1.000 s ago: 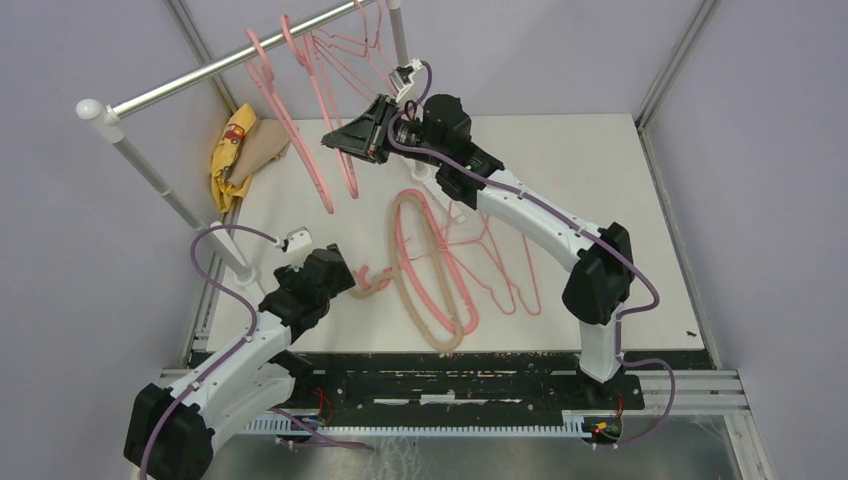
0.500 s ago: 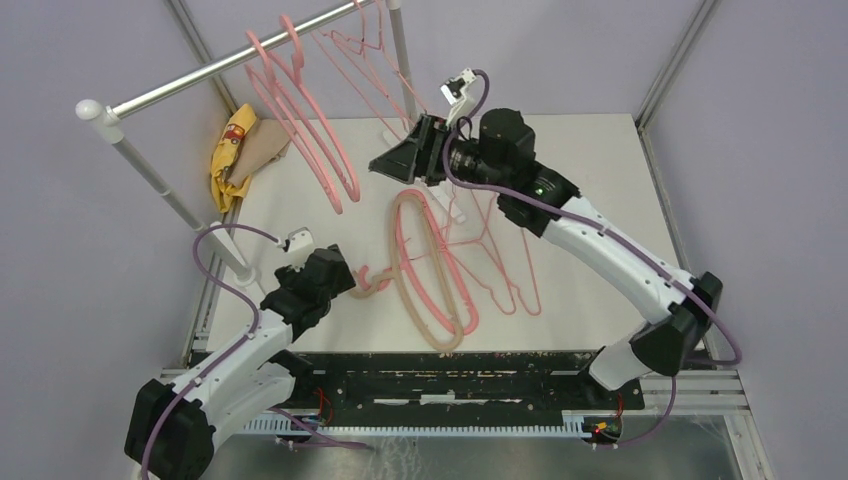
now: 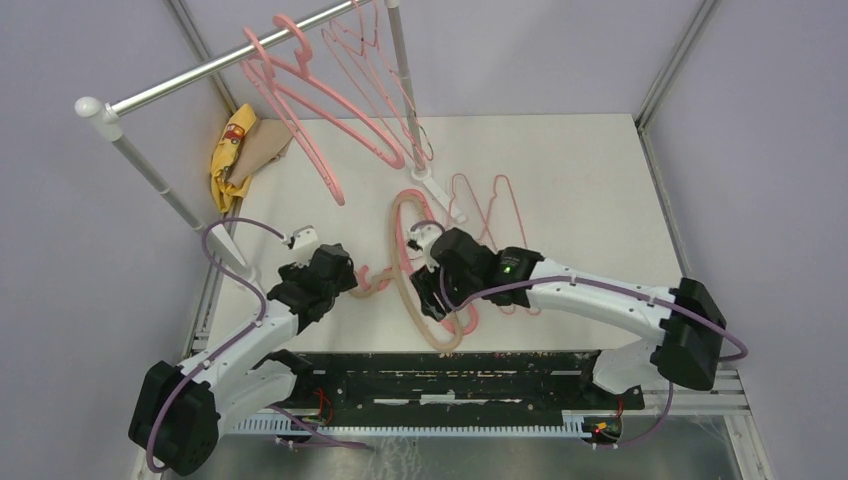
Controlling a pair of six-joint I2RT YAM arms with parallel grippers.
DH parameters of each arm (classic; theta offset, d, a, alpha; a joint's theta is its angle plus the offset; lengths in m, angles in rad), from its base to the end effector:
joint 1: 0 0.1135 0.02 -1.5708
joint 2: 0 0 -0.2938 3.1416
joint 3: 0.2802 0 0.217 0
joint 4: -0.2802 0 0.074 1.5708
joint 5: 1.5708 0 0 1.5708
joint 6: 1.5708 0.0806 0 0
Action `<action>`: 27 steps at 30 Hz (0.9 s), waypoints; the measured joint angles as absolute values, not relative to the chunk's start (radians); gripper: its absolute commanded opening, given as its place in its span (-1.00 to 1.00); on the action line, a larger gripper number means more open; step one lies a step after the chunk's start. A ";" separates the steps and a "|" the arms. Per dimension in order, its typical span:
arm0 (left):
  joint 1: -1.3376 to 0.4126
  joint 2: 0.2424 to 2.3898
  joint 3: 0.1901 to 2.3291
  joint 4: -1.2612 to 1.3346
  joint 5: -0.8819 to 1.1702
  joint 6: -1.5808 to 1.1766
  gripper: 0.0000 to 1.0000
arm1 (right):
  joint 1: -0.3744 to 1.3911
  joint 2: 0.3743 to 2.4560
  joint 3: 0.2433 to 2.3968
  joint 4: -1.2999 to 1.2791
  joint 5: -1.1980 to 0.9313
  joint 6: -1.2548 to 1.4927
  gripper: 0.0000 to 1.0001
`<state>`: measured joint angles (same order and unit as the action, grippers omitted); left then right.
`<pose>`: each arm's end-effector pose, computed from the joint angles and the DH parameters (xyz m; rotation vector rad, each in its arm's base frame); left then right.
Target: Organize the hangers
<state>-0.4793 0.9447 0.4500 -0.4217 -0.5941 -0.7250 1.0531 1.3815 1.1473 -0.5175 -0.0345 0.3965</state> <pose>0.1500 -0.0271 0.1937 -0.5144 2.2336 0.1368 0.1433 0.2572 0.3065 -0.8072 2.3130 0.7367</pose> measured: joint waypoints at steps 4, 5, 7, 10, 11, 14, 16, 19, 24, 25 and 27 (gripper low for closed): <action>-0.479 0.972 0.453 -0.421 -0.594 -0.725 0.98 | 1.089 1.475 1.051 -0.563 0.007 0.347 0.25; -0.479 0.978 0.455 -0.421 -0.594 -0.725 0.98 | 1.094 1.493 1.049 -0.567 0.015 0.340 0.25; -0.479 0.996 0.468 -0.427 -0.594 -0.725 0.98 | 1.106 1.530 1.050 -0.554 0.035 0.325 0.23; -0.476 1.016 0.504 -0.446 -0.595 -0.725 0.98 | 1.127 1.572 1.056 -0.533 0.045 0.316 0.22; -0.472 1.019 0.521 -0.457 -0.594 -0.726 0.98 | 1.134 1.586 1.060 -0.528 0.046 0.315 0.22; -0.466 1.018 0.561 -0.485 -0.594 -0.726 0.98 | 1.159 1.626 1.076 -0.508 0.054 0.311 0.22; -0.465 1.010 0.579 -0.495 -0.594 -0.726 0.98 | 1.168 1.647 1.083 -0.494 0.058 0.311 0.22; -0.459 0.985 0.583 -0.512 -0.593 -0.726 0.98 | 1.176 1.677 1.091 -0.472 0.061 0.312 0.21; -0.455 0.952 0.582 -0.539 -0.589 -0.741 0.98 | 1.176 1.727 1.109 -0.453 0.066 0.313 0.19; -0.455 0.945 0.582 -0.543 -0.589 -0.744 0.98 | 1.177 1.740 1.113 -0.447 0.069 0.313 0.18; -0.455 0.931 0.582 -0.548 -0.585 -0.751 0.98 | 1.176 1.763 1.118 -0.439 0.069 0.313 0.16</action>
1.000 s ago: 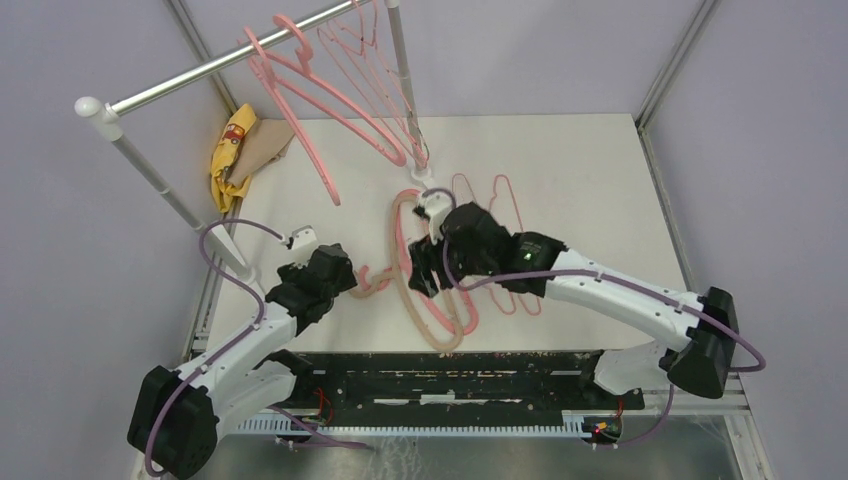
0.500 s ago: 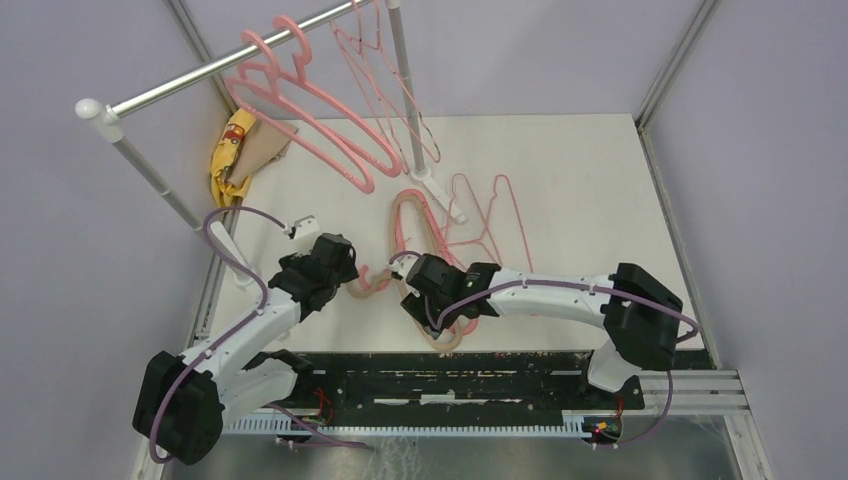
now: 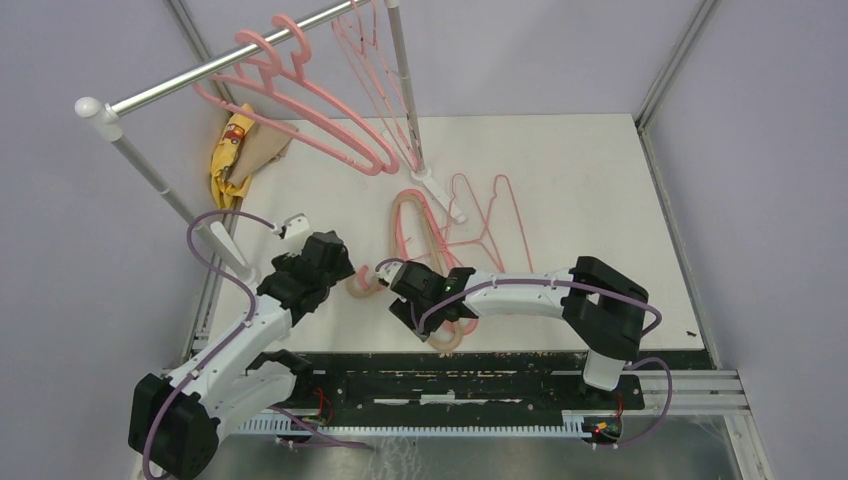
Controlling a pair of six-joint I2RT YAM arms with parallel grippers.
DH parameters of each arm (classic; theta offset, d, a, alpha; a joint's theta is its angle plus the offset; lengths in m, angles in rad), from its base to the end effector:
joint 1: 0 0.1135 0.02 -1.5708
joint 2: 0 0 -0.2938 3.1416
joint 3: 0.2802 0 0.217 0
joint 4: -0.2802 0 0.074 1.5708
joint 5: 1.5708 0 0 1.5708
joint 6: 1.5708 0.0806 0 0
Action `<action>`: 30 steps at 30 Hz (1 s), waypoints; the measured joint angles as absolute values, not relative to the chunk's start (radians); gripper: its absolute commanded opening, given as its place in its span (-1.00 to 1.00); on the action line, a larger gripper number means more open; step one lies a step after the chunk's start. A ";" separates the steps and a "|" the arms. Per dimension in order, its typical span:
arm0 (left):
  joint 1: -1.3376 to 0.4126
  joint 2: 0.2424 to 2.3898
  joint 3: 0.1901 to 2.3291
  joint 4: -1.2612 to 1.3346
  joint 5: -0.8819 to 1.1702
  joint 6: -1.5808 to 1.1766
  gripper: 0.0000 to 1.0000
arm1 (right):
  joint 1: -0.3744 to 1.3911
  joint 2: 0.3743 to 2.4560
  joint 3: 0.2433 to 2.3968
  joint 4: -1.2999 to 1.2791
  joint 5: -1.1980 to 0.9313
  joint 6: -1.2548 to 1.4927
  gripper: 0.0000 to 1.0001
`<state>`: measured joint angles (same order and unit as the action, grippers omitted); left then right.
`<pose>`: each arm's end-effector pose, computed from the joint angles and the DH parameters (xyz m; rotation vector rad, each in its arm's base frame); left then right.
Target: Organize the hangers
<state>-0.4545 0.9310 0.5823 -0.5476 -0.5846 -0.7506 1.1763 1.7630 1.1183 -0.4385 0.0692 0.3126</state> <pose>0.1536 -0.0256 0.2240 -0.5717 2.2098 0.1117 0.1401 0.3221 0.1881 -1.1134 2.4717 0.3879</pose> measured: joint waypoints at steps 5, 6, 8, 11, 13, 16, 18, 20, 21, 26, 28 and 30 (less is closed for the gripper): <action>-0.455 0.913 0.582 -0.554 -0.578 -0.760 0.98 | 1.177 1.803 1.122 -0.423 0.070 0.314 0.04; -0.455 0.912 0.582 -0.554 -0.576 -0.762 0.98 | 1.177 1.809 1.122 -0.421 0.070 0.316 0.00; -0.455 0.907 0.582 -0.556 -0.574 -0.765 0.98 | 1.176 1.819 1.122 -0.417 0.073 0.318 -0.10; -0.455 0.887 0.582 -0.561 -0.573 -0.767 0.98 | 1.177 1.821 1.122 -0.408 0.084 0.324 -0.32; -0.455 0.868 0.580 -0.567 -0.573 -0.768 0.98 | 1.176 1.821 1.122 -0.403 0.092 0.330 -0.55; -0.455 0.847 0.579 -0.575 -0.561 -0.768 0.98 | 1.176 1.821 1.119 -0.400 0.111 0.347 -0.78; -0.455 0.839 0.579 -0.575 -0.543 -0.768 0.99 | 1.176 1.821 1.119 -0.391 0.115 0.350 -0.84; -0.455 0.833 0.579 -0.576 -0.525 -0.768 0.99 | 1.176 1.808 1.114 -0.389 0.119 0.355 -0.88; -0.455 0.827 0.579 -0.577 -0.516 -0.768 1.00 | 1.174 1.786 1.108 -0.389 0.121 0.363 -0.89; -0.455 0.769 0.579 -0.580 -0.476 -0.767 1.00 | 1.134 1.652 1.100 -0.385 0.147 0.382 -0.99; -0.455 0.740 0.579 -0.581 -0.460 -0.767 1.00 | 1.106 1.589 1.100 -0.367 0.176 0.385 -0.99; -0.455 0.717 0.579 -0.578 -0.444 -0.767 0.99 | 1.074 1.544 1.100 -0.350 0.200 0.387 -0.99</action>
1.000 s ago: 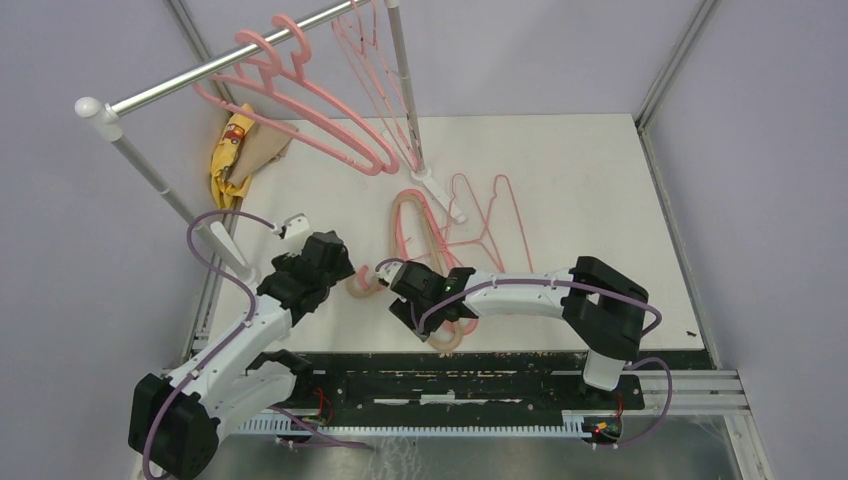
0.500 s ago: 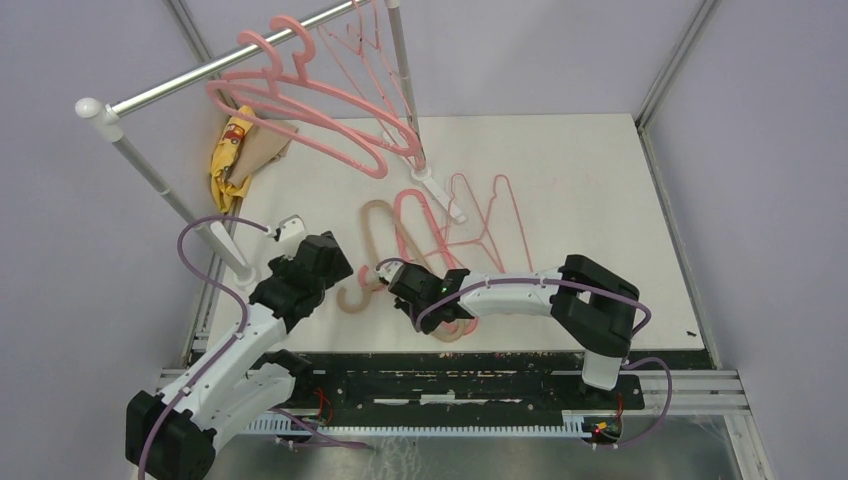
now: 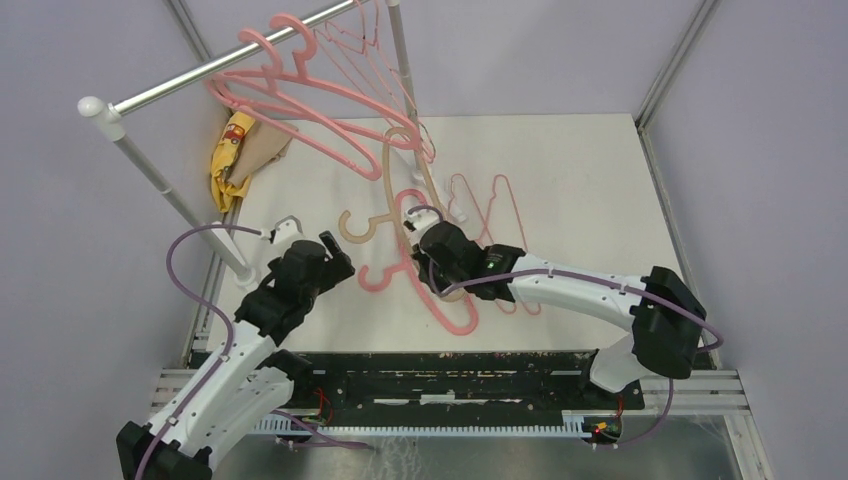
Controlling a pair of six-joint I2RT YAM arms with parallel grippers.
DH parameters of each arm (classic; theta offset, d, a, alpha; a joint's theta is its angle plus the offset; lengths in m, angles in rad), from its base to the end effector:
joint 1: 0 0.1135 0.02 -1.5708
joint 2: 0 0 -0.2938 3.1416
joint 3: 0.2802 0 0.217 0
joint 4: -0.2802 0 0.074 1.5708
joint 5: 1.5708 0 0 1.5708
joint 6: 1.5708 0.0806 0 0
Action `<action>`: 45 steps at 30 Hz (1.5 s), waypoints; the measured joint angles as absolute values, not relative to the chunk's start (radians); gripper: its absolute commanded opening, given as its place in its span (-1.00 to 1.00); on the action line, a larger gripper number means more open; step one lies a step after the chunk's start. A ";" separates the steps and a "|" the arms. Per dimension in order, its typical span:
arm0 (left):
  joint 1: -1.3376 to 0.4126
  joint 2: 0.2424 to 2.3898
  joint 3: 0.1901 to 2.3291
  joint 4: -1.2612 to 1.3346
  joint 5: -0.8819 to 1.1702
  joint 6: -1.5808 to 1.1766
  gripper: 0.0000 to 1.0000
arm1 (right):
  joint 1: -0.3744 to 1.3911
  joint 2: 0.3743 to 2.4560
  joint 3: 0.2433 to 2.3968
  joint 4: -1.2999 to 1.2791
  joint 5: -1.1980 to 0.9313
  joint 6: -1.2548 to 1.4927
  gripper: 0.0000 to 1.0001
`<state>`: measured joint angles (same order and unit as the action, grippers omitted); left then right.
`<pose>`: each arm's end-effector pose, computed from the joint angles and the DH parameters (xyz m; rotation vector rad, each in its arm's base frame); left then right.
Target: Organize the hangers
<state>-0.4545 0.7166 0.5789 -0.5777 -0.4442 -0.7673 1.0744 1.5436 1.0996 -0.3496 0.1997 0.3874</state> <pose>0.1267 -0.0233 0.2410 -0.5659 2.1361 -0.1681 0.1728 0.2855 0.2627 -0.7138 2.2873 0.4757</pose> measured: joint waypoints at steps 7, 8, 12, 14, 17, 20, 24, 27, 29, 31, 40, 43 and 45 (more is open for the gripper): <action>-0.455 0.668 0.579 -0.560 -0.376 -0.768 0.98 | 0.977 1.525 1.084 -0.252 0.165 0.445 -0.99; -0.455 0.659 0.577 -0.549 -0.360 -0.768 0.98 | 0.969 1.528 1.082 -0.238 0.157 0.457 -0.99; -0.455 0.623 0.542 -0.472 -0.306 -0.781 0.96 | 0.937 1.546 1.082 -0.176 0.136 0.531 -0.99; -0.455 0.612 0.515 -0.435 -0.278 -0.799 0.95 | 0.931 1.556 1.082 -0.150 0.127 0.559 -0.99; -0.455 0.606 0.476 -0.378 -0.241 -0.824 0.94 | 0.930 1.571 1.082 -0.119 0.106 0.595 -0.99; -0.455 0.606 0.438 -0.336 -0.215 -0.856 0.92 | 0.929 1.590 1.082 -0.081 0.086 0.636 -0.99; -0.455 0.611 0.416 -0.309 -0.192 -0.880 0.91 | 0.929 1.613 1.082 -0.028 0.071 0.698 -0.98; -0.455 0.605 0.414 -0.287 -0.177 -0.882 0.91 | 0.929 1.636 1.086 0.006 0.067 0.735 -0.98; -0.455 0.591 0.414 -0.274 -0.173 -0.882 0.89 | 0.929 1.665 1.102 0.018 0.063 0.761 -0.98; -0.455 0.572 0.412 -0.261 -0.170 -0.882 0.88 | 0.928 1.702 1.128 0.037 0.056 0.788 -0.98; -0.456 0.564 0.385 -0.208 -0.143 -0.878 0.82 | 0.928 1.826 1.234 0.107 0.015 0.906 -0.98; -0.457 0.575 0.369 -0.192 -0.126 -0.869 0.80 | 0.928 1.842 1.272 0.117 0.003 0.933 -0.98; -0.461 0.584 0.361 -0.182 -0.119 -0.861 0.79 | 0.928 1.853 1.302 0.123 -0.004 0.947 -0.98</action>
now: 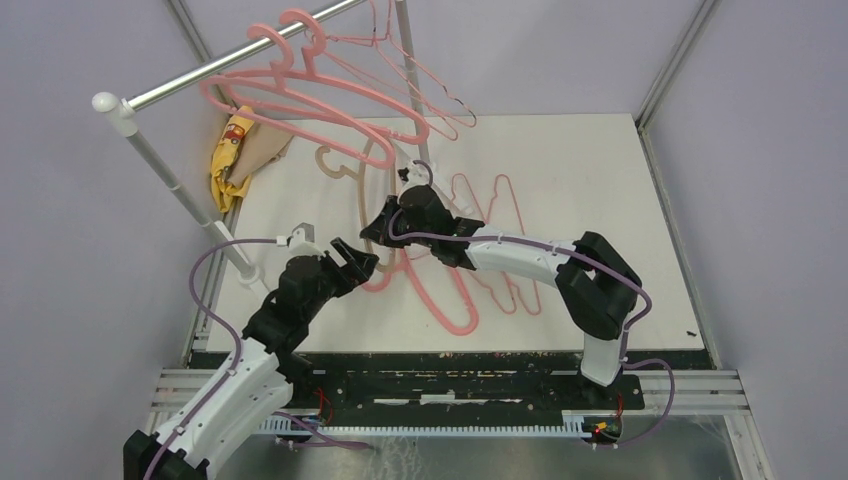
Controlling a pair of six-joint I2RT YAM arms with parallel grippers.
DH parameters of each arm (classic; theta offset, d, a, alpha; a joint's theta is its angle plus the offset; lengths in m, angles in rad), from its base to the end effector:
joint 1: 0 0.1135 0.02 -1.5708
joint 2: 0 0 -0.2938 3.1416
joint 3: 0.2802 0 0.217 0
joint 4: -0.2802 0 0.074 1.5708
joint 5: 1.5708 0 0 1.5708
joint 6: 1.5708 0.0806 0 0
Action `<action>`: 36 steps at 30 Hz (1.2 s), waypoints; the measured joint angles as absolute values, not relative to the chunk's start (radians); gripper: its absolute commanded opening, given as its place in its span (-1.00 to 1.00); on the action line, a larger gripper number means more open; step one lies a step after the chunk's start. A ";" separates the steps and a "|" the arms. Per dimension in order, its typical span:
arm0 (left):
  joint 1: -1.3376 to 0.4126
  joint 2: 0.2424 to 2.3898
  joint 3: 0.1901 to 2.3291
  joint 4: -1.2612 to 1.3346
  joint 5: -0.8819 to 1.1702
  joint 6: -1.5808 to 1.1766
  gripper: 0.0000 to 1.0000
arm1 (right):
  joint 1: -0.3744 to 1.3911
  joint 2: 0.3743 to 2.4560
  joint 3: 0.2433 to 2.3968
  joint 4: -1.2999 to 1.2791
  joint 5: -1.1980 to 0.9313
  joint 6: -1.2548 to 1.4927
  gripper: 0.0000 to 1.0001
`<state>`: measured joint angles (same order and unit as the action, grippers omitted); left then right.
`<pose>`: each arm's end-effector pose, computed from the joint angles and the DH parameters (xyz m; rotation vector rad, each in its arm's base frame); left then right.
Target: Organize the hangers
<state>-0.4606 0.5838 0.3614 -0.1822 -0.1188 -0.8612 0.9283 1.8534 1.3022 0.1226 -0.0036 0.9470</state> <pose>0.1235 -0.0506 0.2273 -0.4860 1.9903 -0.7328 0.2704 0.3617 0.2733 0.0181 2.2127 1.1485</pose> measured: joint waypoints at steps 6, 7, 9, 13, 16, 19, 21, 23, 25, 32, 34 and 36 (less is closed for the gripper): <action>-0.466 0.603 0.360 -0.167 -0.108 -0.834 0.78 | 0.929 1.891 1.371 0.145 -0.033 0.982 -0.97; -0.467 0.609 0.360 -0.163 -0.108 -0.827 0.77 | 0.931 1.896 1.378 0.146 -0.041 0.987 -0.97; -0.467 0.621 0.360 -0.158 -0.109 -0.818 0.69 | 0.936 1.900 1.383 0.144 -0.048 0.995 -0.97; -0.467 0.660 0.360 -0.147 -0.112 -0.801 0.43 | 0.955 1.900 1.388 0.145 -0.068 1.019 -0.97; -0.467 0.698 0.360 -0.131 -0.112 -0.791 0.41 | 0.974 1.901 1.388 0.154 -0.088 1.046 -0.97; -0.467 0.733 0.360 -0.125 -0.113 -0.787 0.34 | 0.985 1.913 1.393 0.171 -0.099 1.074 -0.97; -0.468 0.746 0.360 -0.118 -0.118 -0.786 0.21 | 0.982 1.918 1.393 0.171 -0.105 1.087 -0.97; -0.472 0.748 0.360 -0.117 -0.123 -0.783 0.03 | 0.982 1.921 1.393 0.172 -0.114 1.104 -0.97; -0.474 0.748 0.360 -0.113 -0.128 -0.775 -0.23 | 0.983 1.922 1.393 0.173 -0.126 1.114 -0.96; -0.486 0.761 0.369 -0.096 -0.120 -0.745 -0.94 | 0.987 1.929 1.389 0.185 -0.131 1.137 -0.93; -0.488 0.767 0.372 -0.098 -0.123 -0.739 -0.94 | 0.987 1.929 1.383 0.190 -0.128 1.137 -0.84; -0.491 0.768 0.374 -0.110 -0.129 -0.739 -0.94 | 0.987 1.929 1.375 0.197 -0.128 1.138 -0.71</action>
<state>-0.4911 0.7681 0.3740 -0.1101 -0.1287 -0.7391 0.9867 1.9293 1.3746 0.1970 -0.1276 1.1381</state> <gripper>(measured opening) 0.096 0.130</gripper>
